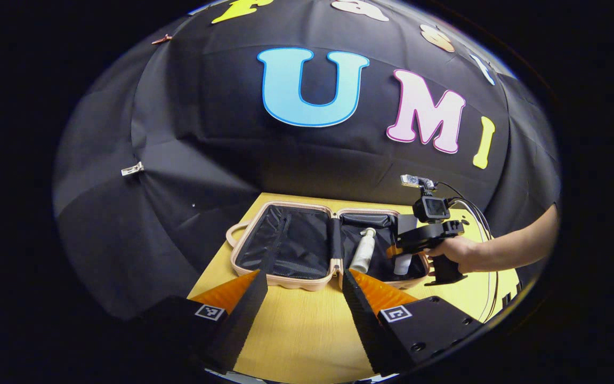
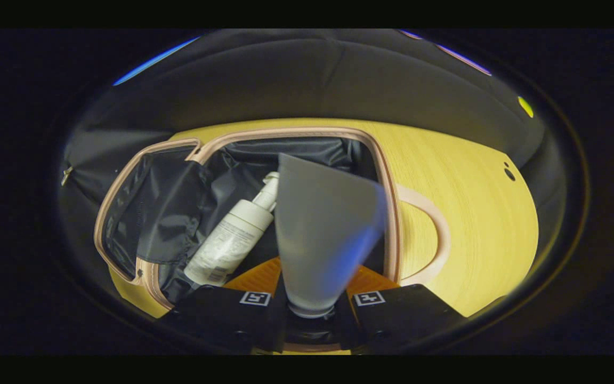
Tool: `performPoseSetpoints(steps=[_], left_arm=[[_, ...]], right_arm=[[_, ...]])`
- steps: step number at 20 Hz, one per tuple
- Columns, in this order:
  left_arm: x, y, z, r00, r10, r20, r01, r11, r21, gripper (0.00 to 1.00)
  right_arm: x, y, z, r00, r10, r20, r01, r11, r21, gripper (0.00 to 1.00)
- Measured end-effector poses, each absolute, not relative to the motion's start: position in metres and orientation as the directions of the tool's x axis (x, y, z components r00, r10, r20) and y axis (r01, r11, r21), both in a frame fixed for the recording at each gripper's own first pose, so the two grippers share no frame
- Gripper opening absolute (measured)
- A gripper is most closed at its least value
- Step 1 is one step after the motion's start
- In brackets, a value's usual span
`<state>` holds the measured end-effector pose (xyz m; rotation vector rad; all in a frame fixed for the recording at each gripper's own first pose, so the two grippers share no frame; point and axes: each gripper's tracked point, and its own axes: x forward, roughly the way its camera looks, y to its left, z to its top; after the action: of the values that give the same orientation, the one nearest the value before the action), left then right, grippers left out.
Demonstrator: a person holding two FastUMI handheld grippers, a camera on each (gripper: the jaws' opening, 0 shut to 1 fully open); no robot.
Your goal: First open the suitcase, pack the skin care products into it, and then close the suitcase.
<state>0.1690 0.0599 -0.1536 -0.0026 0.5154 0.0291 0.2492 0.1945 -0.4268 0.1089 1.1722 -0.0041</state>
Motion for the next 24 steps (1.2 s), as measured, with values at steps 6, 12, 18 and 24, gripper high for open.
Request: performPoseSetpoints(steps=[6,12,18,24], left_arm=[[0.185,0.076,-0.146,0.891,0.054,-0.452,-0.051,0.999,0.019,0.90],[0.245,0.136,-0.175,0.898,0.088,-0.431,-0.078,0.996,0.040,0.90],[0.328,0.220,-0.219,0.867,0.121,-0.484,-0.123,0.992,0.028,0.90],[0.394,0.288,-0.268,0.793,0.176,-0.584,-0.131,0.984,0.120,0.90]], right_arm=[[0.262,0.197,-0.394,0.464,0.063,-0.884,0.085,0.990,0.115,0.67],[0.250,0.184,-0.318,0.601,0.117,-0.791,-0.015,0.991,0.136,1.00],[0.214,0.155,-0.253,0.729,0.125,-0.673,-0.004,0.984,0.178,1.00],[0.142,0.112,-0.239,0.742,0.056,-0.668,0.066,0.985,0.156,1.00]])
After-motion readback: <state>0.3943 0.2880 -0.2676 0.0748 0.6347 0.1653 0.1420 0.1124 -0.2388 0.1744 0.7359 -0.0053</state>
